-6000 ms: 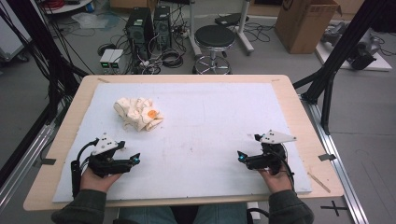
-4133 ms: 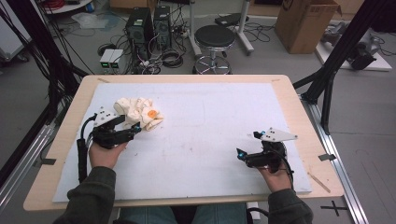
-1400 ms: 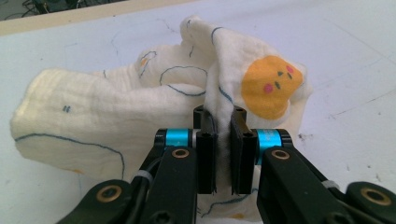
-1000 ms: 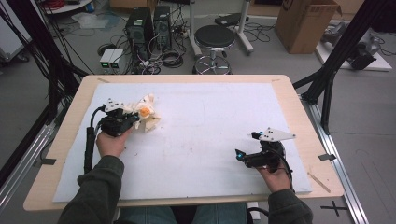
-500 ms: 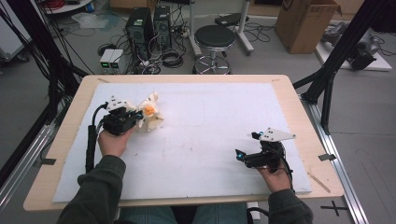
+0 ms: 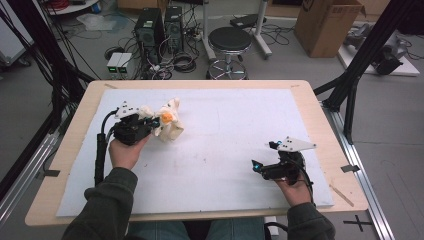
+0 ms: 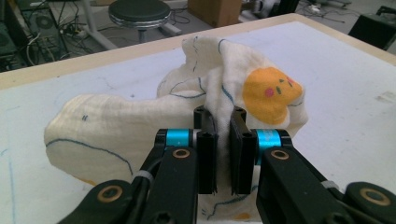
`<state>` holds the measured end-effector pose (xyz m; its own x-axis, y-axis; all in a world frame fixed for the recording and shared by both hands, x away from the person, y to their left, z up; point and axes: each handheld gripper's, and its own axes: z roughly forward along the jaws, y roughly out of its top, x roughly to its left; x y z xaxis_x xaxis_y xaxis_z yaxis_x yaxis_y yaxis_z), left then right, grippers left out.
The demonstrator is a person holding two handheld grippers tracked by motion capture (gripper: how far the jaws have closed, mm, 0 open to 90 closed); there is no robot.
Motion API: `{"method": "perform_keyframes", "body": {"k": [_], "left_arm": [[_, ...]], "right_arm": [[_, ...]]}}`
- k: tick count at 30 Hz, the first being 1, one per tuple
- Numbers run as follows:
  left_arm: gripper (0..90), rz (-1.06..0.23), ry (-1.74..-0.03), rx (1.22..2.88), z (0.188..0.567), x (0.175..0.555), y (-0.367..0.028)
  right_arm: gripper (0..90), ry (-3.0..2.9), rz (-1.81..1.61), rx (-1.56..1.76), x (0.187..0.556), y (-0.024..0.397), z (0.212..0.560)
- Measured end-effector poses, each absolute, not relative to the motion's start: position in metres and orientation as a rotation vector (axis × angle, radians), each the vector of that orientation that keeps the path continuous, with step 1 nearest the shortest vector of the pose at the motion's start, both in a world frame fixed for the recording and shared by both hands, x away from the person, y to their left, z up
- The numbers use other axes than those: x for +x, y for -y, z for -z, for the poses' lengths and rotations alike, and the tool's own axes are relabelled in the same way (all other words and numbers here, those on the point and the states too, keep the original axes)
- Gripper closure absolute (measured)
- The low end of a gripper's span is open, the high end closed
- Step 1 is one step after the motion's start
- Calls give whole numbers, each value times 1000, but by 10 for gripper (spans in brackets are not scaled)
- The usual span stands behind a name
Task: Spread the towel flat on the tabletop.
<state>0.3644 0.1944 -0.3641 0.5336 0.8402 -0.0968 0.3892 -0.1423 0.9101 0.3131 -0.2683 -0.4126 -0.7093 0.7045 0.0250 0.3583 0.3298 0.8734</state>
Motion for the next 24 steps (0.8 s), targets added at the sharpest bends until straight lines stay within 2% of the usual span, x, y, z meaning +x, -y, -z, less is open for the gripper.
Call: {"method": "perform_keyframes", "body": {"k": [24], "left_arm": [[833, -458, -926, 1744, 354, 344, -173]], "right_arm": [[37, -2234, -1346, 937, 313, 268, 411]]}}
